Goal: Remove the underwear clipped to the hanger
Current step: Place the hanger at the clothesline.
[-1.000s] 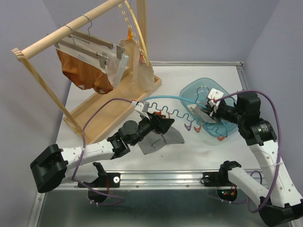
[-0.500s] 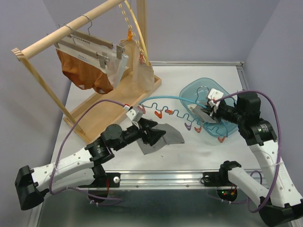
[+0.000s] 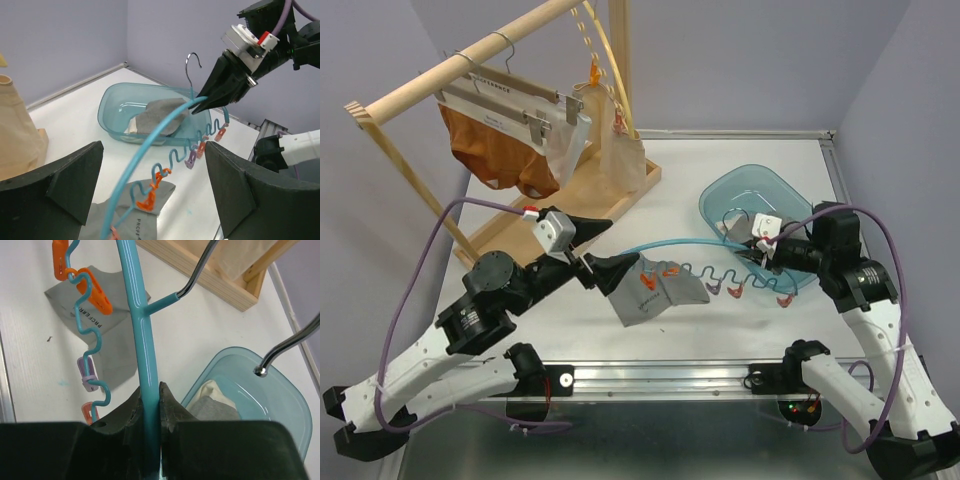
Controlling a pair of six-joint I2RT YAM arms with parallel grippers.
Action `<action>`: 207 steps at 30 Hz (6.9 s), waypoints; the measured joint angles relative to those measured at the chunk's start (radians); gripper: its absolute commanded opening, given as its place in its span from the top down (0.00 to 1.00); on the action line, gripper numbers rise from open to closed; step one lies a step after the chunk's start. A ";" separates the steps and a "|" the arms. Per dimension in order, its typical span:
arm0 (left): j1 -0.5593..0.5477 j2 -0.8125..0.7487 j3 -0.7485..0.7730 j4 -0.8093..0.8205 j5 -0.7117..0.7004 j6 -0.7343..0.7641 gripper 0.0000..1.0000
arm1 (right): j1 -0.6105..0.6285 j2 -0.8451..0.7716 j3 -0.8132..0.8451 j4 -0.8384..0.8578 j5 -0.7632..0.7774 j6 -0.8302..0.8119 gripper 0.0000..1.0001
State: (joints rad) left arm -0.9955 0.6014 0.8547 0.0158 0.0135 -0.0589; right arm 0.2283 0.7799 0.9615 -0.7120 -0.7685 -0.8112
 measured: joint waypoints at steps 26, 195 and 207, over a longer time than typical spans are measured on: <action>0.264 0.267 0.033 -0.116 0.715 -0.047 0.18 | 0.000 -0.021 -0.013 -0.090 -0.159 -0.141 0.99; 0.153 0.412 1.042 -0.932 -0.431 -0.290 1.00 | -0.026 -0.047 -0.161 0.463 0.629 0.520 0.00; 0.153 0.434 1.043 -1.020 -0.436 -0.341 1.00 | -0.026 -0.067 -0.188 0.480 0.620 0.520 0.00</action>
State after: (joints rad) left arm -0.8425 1.0355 1.8973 -1.0046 -0.4221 -0.4004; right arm 0.2024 0.7132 0.7738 -0.2321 -0.1486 -0.2913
